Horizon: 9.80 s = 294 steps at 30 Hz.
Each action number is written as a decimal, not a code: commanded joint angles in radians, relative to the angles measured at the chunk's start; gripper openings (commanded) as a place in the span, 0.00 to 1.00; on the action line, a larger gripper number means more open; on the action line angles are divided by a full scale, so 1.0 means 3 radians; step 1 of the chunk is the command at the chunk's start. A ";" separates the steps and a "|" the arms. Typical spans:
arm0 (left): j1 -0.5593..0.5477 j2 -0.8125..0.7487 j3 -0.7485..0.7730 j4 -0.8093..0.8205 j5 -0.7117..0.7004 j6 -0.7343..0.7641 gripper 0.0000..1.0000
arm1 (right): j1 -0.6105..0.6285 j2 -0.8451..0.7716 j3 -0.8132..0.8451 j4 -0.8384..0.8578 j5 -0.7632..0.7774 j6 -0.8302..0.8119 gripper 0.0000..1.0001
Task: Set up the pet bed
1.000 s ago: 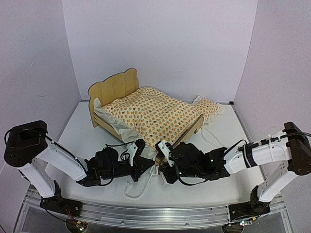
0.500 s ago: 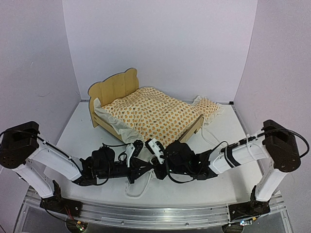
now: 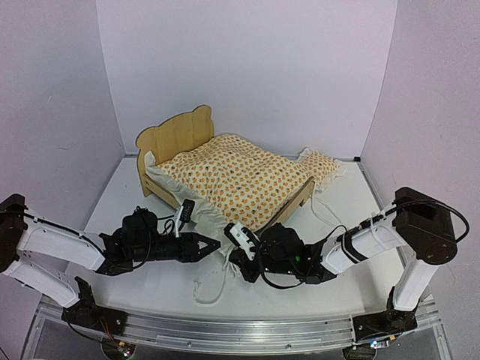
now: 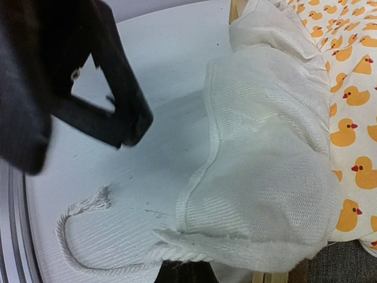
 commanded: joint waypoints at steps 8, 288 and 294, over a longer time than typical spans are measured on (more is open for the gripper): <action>0.0147 0.0382 0.0055 -0.0288 0.0550 -0.0289 0.11 | -0.0014 -0.0114 0.0043 0.0160 -0.0148 -0.0145 0.00; 0.1925 -0.0240 0.3199 -0.4376 -0.0049 0.2036 0.74 | -0.0943 -0.1080 0.2410 -0.4977 -0.0495 -0.0060 0.98; 0.1925 -0.0672 0.3249 -0.4400 -0.0373 0.1812 0.82 | -0.0376 0.0121 0.3464 -0.4629 -0.0241 -0.0905 0.92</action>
